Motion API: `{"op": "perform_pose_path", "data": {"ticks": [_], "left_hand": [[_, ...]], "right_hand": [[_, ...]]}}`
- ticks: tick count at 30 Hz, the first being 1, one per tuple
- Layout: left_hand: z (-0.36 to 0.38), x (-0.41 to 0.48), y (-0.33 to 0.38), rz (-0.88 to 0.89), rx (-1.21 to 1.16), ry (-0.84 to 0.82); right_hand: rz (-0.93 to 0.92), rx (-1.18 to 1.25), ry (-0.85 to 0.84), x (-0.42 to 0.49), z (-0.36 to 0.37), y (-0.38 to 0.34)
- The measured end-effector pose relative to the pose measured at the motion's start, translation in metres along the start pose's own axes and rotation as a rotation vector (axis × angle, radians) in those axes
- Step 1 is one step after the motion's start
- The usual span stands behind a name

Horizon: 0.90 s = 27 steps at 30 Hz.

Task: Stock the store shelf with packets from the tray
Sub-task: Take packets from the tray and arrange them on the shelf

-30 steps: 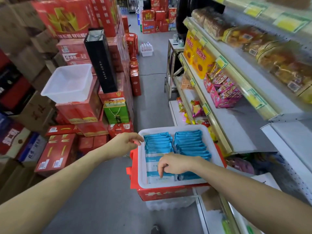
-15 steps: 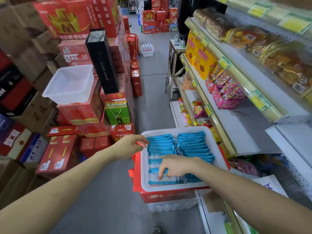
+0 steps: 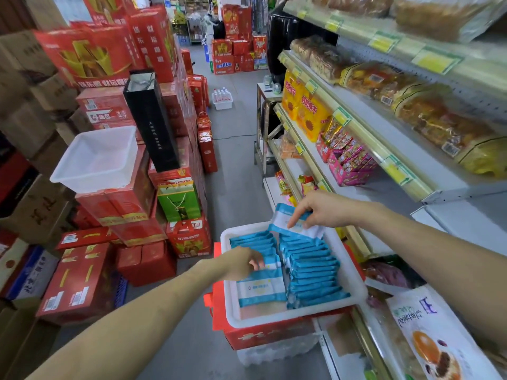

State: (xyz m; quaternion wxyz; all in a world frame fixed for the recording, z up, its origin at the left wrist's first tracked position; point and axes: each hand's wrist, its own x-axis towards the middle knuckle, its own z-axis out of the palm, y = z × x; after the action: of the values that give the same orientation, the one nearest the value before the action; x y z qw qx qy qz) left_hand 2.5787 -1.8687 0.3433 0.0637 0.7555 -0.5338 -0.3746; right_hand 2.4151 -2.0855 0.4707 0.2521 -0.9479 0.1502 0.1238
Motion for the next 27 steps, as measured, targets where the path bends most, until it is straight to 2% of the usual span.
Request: {"op": "perform_pose_path", "data": {"ticks": [4, 10, 14, 22, 27], "left_hand": [[0.016, 0.015, 0.002, 0.014, 0.063, -0.034], [0.027, 0.022, 0.010, 0.078, 0.189, -0.243], [0.035, 0.022, 0.013, 0.094, 0.175, -0.332], [0.026, 0.015, 0.014, 0.165, 0.091, -0.378], [0.010, 0.004, 0.018, 0.296, 0.131, -0.254]], "right_hand": [[0.038, 0.061, 0.035, -0.023, -0.006, 0.019], [0.126, 0.077, 0.090, -0.047, 0.003, 0.042], [0.146, 0.072, 0.087, -0.054, 0.007, 0.048], [0.153, 0.116, 0.073, -0.054, -0.001, 0.042], [0.119, 0.085, 0.066, -0.051, -0.013, 0.032]]}}
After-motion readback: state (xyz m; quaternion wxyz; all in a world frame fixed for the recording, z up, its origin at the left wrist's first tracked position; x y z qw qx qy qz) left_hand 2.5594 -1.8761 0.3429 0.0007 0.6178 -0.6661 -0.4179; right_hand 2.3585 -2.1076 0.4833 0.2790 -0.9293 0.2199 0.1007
